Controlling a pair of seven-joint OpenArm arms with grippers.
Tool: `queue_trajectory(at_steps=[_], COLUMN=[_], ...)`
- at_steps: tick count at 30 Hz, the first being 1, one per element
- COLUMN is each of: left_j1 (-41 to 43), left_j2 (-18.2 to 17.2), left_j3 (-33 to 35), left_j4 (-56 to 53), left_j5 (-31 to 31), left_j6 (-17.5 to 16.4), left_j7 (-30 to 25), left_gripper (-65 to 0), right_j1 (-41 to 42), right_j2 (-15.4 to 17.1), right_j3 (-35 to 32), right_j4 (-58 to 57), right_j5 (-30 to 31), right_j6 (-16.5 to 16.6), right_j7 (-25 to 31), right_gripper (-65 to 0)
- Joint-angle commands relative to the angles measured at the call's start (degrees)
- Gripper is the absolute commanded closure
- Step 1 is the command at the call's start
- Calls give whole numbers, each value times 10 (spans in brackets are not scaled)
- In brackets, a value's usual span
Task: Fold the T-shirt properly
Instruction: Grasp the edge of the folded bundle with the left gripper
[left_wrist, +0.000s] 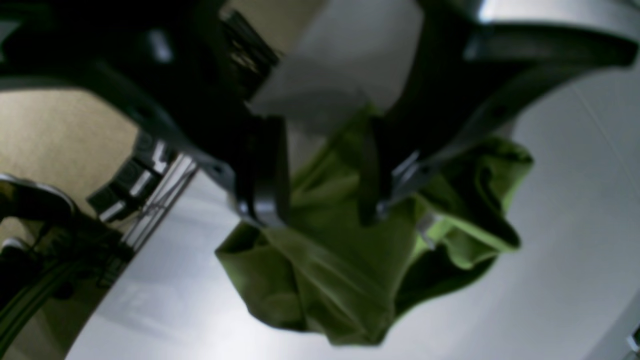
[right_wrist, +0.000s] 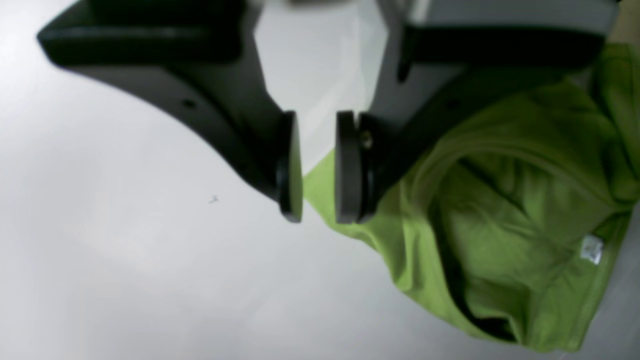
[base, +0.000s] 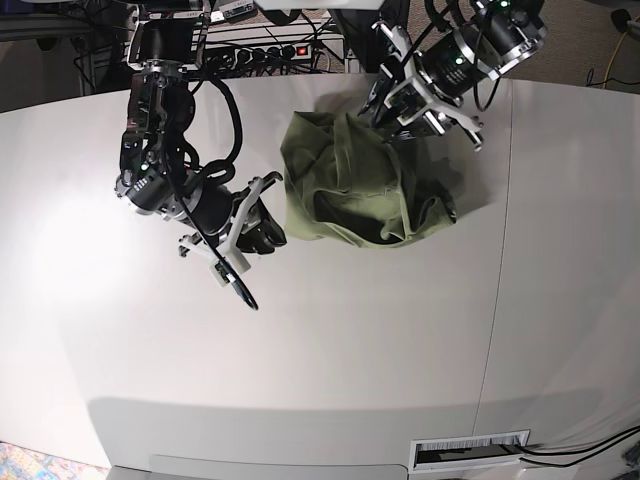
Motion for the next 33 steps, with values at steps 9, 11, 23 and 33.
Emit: queue_trajectory(at_steps=[9,11,23,33], left_j1=[-21,-31,-60,-59], left_j2=[8,8,11,14], left_j3=[134,159,189,189], left_j4=[-31,-45,-97,-101], left_j5=[210,252,310,310], left_j6=[4,40,115,117], left_j7=[-45,-44,-40,-40], left_gripper=[-210,-210,-210,-210], right_j1=[10,10,10,10], right_j2=[2,2,2,2], right_j3=[1,1,1,1], right_j4=[10,10,10,10], right_j5=[12,12,12,23], right_j6=[1,1,1,1], right_j7=[18,18,18,17], right_gripper=[-125,-125,-125,-125])
